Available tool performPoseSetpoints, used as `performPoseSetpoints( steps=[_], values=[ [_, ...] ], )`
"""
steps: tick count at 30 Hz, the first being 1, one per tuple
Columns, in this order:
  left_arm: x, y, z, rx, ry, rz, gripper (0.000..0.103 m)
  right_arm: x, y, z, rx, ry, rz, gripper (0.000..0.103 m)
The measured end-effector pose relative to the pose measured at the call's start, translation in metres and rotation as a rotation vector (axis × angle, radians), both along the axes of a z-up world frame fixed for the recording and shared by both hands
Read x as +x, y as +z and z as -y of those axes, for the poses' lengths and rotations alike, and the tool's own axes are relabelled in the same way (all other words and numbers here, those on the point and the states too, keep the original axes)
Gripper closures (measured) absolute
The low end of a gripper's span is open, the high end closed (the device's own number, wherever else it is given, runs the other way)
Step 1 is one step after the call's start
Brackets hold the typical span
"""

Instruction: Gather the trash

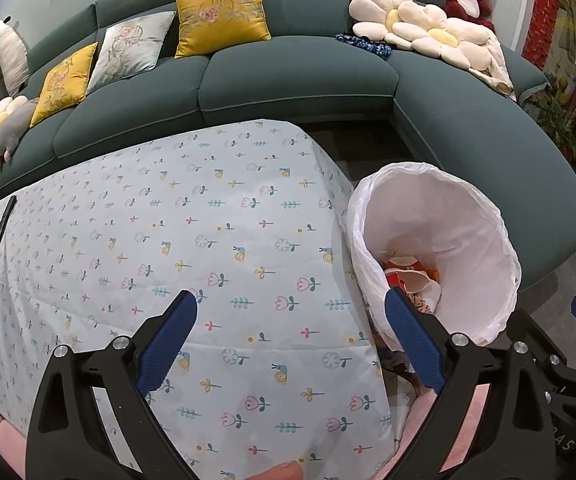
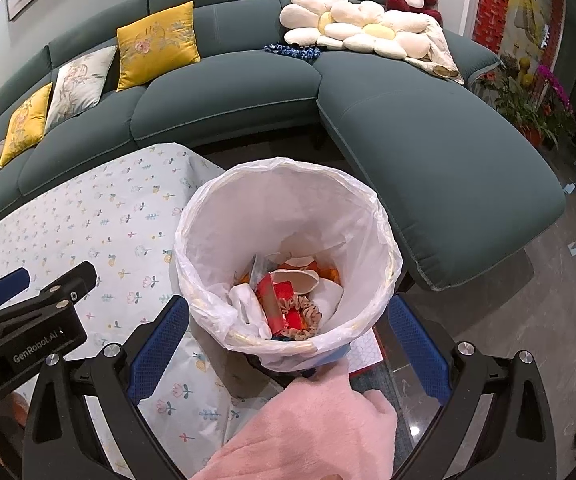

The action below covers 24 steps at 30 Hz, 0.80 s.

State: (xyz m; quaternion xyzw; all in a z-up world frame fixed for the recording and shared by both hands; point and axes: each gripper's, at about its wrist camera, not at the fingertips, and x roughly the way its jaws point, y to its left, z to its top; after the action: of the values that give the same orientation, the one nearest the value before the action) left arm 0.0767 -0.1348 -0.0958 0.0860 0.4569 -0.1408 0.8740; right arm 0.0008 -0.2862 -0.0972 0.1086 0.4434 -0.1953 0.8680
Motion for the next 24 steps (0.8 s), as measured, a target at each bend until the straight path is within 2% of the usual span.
performPoseSetpoints(
  steps=[5, 14, 24],
  values=[
    [0.000, -0.004, 0.001, -0.001, -0.018, -0.027, 0.013, 0.000, -0.002, 0.001, -0.002, 0.003, -0.006, 0.007],
    [-0.006, -0.009, 0.008, 0.036, -0.063, -0.025, 0.013, 0.000, -0.003, 0.001, -0.002, 0.006, -0.008, 0.007],
    [-0.004, -0.013, 0.008, 0.053, -0.055, -0.028, 0.013, 0.004, -0.006, 0.002, 0.002, 0.008, -0.017, 0.007]
  ],
)
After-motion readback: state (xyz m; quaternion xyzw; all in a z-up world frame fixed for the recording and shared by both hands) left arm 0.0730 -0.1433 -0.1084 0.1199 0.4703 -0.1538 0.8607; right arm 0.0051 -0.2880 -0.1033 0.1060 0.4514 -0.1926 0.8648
